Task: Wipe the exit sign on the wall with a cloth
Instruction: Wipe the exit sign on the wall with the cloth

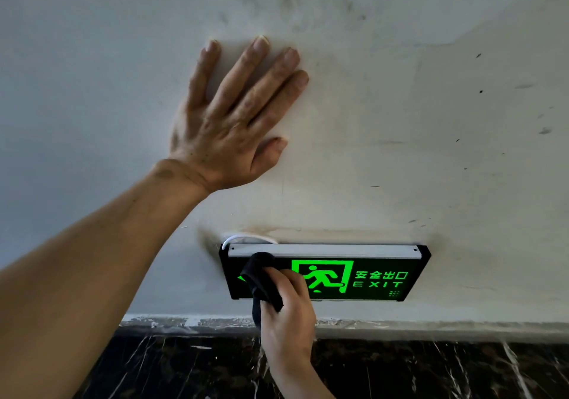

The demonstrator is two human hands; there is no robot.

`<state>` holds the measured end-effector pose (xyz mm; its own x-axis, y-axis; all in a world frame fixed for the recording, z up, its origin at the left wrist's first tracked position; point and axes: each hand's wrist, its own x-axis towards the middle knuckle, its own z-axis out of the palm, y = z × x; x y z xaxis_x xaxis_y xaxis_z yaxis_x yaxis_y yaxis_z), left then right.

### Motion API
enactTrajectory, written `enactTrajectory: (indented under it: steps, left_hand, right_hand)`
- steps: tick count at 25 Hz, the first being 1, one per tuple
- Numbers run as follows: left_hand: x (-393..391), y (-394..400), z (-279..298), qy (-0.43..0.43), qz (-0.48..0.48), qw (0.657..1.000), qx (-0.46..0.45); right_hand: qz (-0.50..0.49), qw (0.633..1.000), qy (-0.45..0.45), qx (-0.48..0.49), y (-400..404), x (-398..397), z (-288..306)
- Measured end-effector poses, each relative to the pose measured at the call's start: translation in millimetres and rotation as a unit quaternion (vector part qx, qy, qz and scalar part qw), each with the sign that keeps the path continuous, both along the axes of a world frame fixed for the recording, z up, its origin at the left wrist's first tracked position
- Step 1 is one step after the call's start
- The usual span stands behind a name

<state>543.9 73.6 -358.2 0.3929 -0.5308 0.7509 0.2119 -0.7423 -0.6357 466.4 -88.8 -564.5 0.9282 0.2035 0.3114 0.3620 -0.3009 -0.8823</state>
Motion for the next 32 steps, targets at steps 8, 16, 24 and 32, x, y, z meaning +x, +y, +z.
enactTrajectory:
  steps: [8,16,24,32]
  left_hand:
    - [-1.1,-0.7,2.5,0.002,0.001,1.000,0.001]
    - [-1.6,-1.2,2.3,-0.001,0.000,1.000,0.002]
    - [-0.3,-0.1,0.9,-0.002,0.001,1.000,0.001]
    - [0.8,0.5,1.1,-0.008,0.000,1.000,0.006]
  right_hand:
    - [0.036,0.998,-0.049,-0.031,34.1,-10.7,1.2]
    - [0.053,0.997,-0.001,-0.059,39.6,-13.7,-10.0]
    - [0.036,0.988,0.097,-0.111,38.2,-12.1,-41.3]
    - [0.001,0.978,0.193,-0.082,27.3,-8.3,-49.1]
